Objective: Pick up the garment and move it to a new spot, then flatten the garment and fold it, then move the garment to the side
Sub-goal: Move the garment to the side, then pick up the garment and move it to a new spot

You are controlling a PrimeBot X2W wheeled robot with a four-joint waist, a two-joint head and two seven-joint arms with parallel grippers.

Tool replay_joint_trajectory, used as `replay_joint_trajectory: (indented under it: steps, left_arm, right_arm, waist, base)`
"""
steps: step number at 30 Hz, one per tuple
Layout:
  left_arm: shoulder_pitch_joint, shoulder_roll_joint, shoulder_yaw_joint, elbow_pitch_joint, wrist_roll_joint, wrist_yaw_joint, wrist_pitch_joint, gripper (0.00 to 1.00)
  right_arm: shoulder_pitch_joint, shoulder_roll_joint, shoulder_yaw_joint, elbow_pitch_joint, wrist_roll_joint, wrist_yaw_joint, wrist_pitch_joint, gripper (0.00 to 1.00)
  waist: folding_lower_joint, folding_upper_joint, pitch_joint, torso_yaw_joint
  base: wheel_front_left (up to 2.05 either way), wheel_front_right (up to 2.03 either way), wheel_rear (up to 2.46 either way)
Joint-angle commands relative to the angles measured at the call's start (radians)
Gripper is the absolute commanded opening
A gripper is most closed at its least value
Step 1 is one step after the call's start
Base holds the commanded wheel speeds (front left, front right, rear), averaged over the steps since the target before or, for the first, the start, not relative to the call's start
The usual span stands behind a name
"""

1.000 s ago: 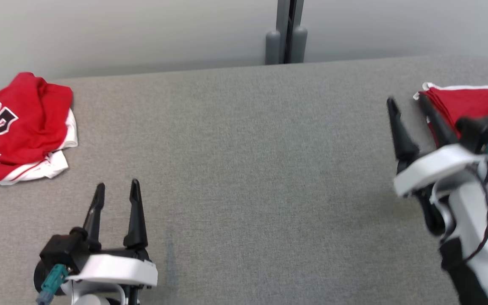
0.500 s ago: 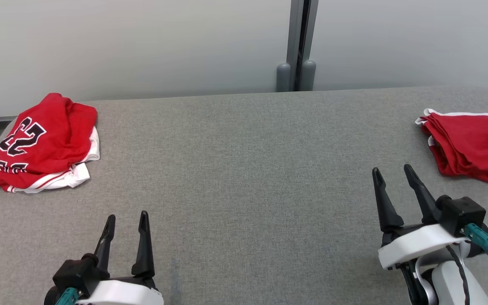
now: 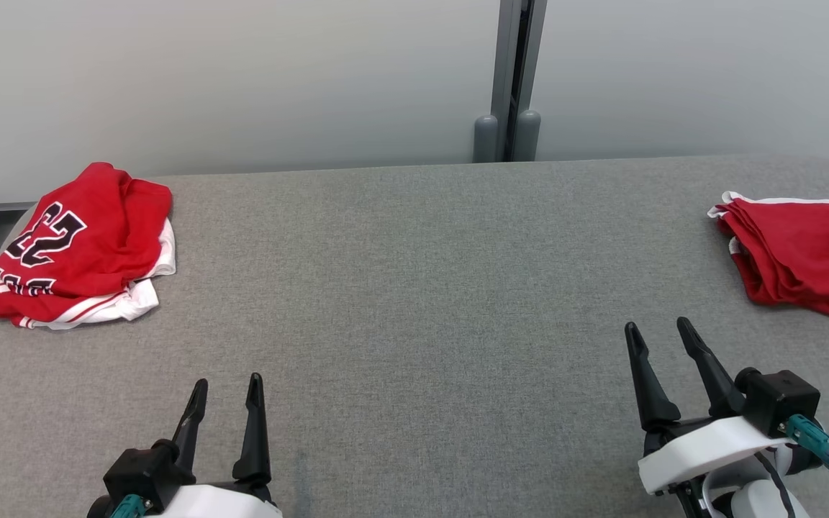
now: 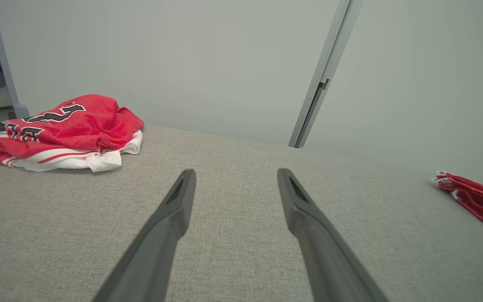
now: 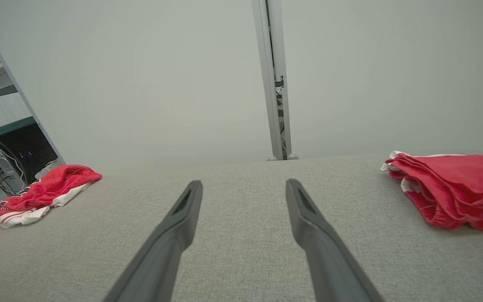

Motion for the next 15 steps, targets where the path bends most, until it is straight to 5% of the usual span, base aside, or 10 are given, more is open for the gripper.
replay_joint_trajectory:
  steps: [1,15]
  left_arm:
    - [-0.012,0.003,0.003,0.003,0.006,-0.004,-0.005,1.0]
    - [-0.011,0.002,-0.002,0.007,0.011,-0.008,-0.005,1.0]
  right_arm:
    - [0.012,-0.004,-0.001,-0.004,0.004,0.0,0.006,1.0]
    - [0.017,-0.004,0.019,0.0,0.01,0.0,0.017,1.0]
  waist:
    - [0.0,0.0,-0.001,0.0]
    - [0.0,0.0,-0.008,0.006]
  base:
    - [0.0,0.0,0.0]
    - [0.0,0.0,0.0]
